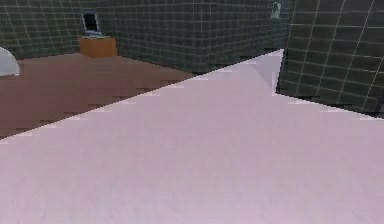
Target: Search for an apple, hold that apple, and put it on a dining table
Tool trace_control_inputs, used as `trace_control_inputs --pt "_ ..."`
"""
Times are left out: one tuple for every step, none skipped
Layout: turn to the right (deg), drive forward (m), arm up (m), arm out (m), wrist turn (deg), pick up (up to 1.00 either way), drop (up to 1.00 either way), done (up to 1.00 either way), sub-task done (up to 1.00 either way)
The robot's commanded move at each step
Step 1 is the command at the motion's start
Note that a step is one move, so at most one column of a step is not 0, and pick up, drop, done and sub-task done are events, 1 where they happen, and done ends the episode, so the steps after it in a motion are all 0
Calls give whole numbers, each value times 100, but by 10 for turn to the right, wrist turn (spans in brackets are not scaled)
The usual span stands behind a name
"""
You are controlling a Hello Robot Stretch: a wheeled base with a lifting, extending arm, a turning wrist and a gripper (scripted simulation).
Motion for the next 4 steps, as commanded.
trace_control_inputs --pt "-450 0 0 0 0 0 0 0 0" --pt "0 100 0 0 0 0 0 0 0" --pt "450 0 0 0 0 0 0 0 0" --pt "390 0 0 0 0 0 0 0 0"
